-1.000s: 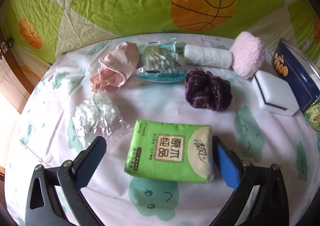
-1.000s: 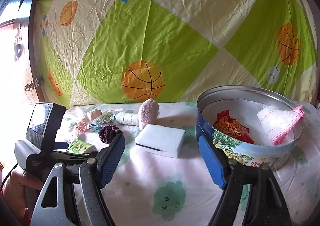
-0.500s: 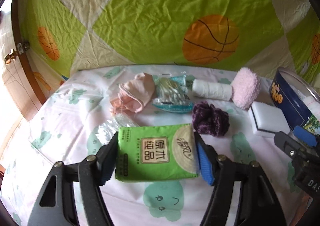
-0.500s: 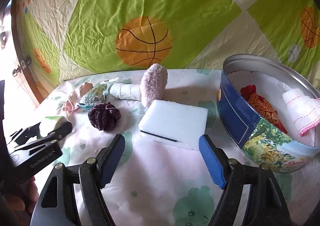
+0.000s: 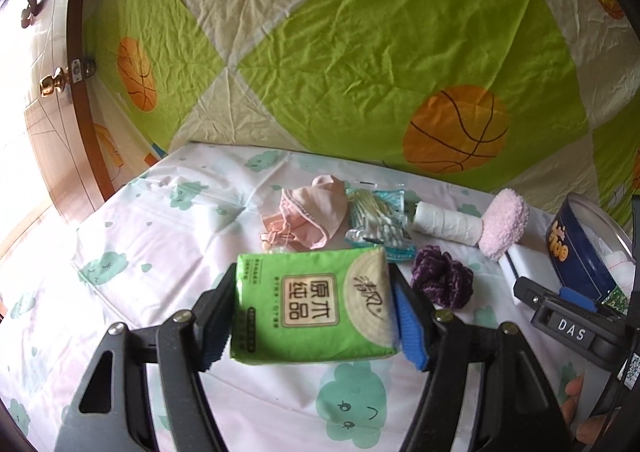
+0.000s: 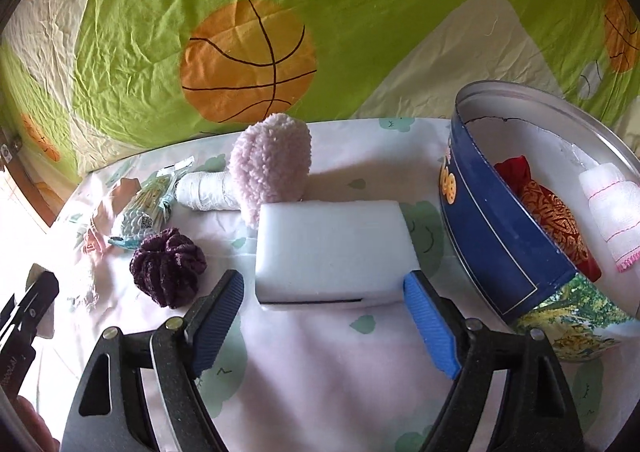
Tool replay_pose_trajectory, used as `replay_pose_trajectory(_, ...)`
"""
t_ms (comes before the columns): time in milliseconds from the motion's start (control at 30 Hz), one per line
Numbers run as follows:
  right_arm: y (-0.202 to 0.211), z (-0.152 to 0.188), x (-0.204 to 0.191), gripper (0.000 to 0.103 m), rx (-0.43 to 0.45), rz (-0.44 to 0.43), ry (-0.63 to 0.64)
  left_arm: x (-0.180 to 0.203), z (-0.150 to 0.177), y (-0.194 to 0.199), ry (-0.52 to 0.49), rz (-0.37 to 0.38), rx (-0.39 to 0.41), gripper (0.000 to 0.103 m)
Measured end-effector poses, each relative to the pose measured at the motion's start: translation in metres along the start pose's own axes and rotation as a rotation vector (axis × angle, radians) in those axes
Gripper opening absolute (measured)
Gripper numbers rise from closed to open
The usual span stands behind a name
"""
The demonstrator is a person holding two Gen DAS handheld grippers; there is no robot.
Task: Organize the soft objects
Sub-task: 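Grasp the white sponge with the right tool while the left tool holds the tissue pack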
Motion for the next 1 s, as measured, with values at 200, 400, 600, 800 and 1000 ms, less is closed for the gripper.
replay_pose_trajectory(200, -0.015, -0.012, -0.005, 0.092, -0.05, 0.04, 0.026, 0.002, -0.001, 0.003, -0.014, -0.005, 0.019, 0.069)
replay_pose_trajectory(400, -0.033, -0.011, -0.002, 0.088, -0.081, 0.172, 0.086, 0.002, 0.0, -0.001, -0.022, -0.009, 0.005, 0.069)
replay_pose_trajectory(600, -0.006, -0.009, 0.019, 0.034, -0.028, 0.022, 0.034, 0.006, 0.001, -0.002, -0.039, -0.005, 0.005, 0.069)
replay_pose_trajectory(800, 0.043, 0.008, 0.025, 0.029, 0.082, -0.213, 0.029, 0.009, 0.002, 0.003, -0.05, 0.007, 0.036, 0.069)
replay_pose_trajectory(1000, 0.103, 0.021, 0.026, 0.029, 0.235, -0.291, 0.057, 0.022, 0.003, 0.017, -0.09, 0.029, 0.113, 0.069)
Point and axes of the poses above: each gripper's, at about its wrist camera, not at the fingertips, and y roughly against the way its jaws point, x to its right, z to its underside, the point moved 4 cm from there along -y, roughly the way its jaws point, and after that the axes turned 1 degree about x, right-handed, at the moved point
